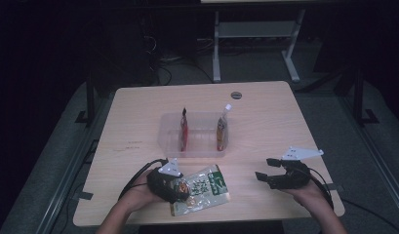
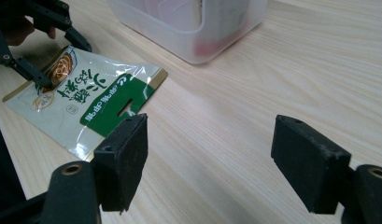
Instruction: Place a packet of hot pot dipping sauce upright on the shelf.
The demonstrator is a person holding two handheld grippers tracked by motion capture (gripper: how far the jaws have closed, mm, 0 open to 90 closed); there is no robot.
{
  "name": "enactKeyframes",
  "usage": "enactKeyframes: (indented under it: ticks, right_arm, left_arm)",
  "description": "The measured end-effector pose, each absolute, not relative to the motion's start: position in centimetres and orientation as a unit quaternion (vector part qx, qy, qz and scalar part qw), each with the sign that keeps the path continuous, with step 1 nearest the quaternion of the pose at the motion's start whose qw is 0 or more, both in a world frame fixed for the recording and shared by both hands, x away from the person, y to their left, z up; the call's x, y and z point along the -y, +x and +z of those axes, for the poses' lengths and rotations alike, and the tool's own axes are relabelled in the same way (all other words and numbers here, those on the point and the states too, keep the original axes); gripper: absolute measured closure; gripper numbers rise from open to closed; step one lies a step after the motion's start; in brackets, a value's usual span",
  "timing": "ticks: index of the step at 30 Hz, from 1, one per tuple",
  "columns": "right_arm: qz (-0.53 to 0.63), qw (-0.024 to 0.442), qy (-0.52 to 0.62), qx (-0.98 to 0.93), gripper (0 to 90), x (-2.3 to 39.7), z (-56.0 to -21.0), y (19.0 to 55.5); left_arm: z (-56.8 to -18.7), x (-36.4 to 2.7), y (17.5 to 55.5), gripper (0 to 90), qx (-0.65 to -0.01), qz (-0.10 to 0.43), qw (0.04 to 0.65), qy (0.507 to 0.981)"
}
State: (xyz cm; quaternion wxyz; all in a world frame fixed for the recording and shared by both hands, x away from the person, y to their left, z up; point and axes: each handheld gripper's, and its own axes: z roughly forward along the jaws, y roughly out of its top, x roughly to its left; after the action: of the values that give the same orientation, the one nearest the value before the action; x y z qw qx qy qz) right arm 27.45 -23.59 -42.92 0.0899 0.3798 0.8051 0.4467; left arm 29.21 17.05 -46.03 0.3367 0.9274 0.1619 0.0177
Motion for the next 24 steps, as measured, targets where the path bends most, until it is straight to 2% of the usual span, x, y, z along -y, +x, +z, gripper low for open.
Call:
enactKeyframes:
  ticks: [1,2,8,9,11,16,24]
  right_arm:
    - [0.447,0.090,0.380,-0.805,26.7,23.59,-42.93,27.46]
    - [0.447,0.091,0.379,-0.805,26.7,23.62,-42.93,27.47]
    - [0.447,0.091,0.379,-0.805,26.7,23.62,-42.93,27.48]
    - [0.447,0.090,0.380,-0.805,26.7,23.60,-42.92,27.46]
    - [0.446,0.089,0.379,-0.806,26.8,23.57,-42.93,27.46]
    - [0.446,0.088,0.378,-0.807,26.8,23.54,-42.97,27.51]
    - [0.448,0.077,0.373,-0.809,28.5,23.50,-42.97,27.52]
  left_arm:
    - [-45.99,-17.03,29.12,32.2,-0.158,0.019,0.335,0.929]
    - [-45.94,-16.99,28.98,37.2,-0.156,0.024,0.334,0.929]
    - [-45.79,-17.17,29.08,53.7,-0.154,0.031,0.331,0.931]
    - [-45.77,-17.16,29.05,53.7,-0.152,0.035,0.329,0.931]
    - [-45.72,-17.13,29.00,65.2,-0.153,0.038,0.327,0.932]
    - [-45.55,-17.08,29.09,82.1,-0.161,0.037,0.327,0.931]
    - [-45.17,-17.10,29.12,89.6,-0.172,0.026,0.339,0.925]
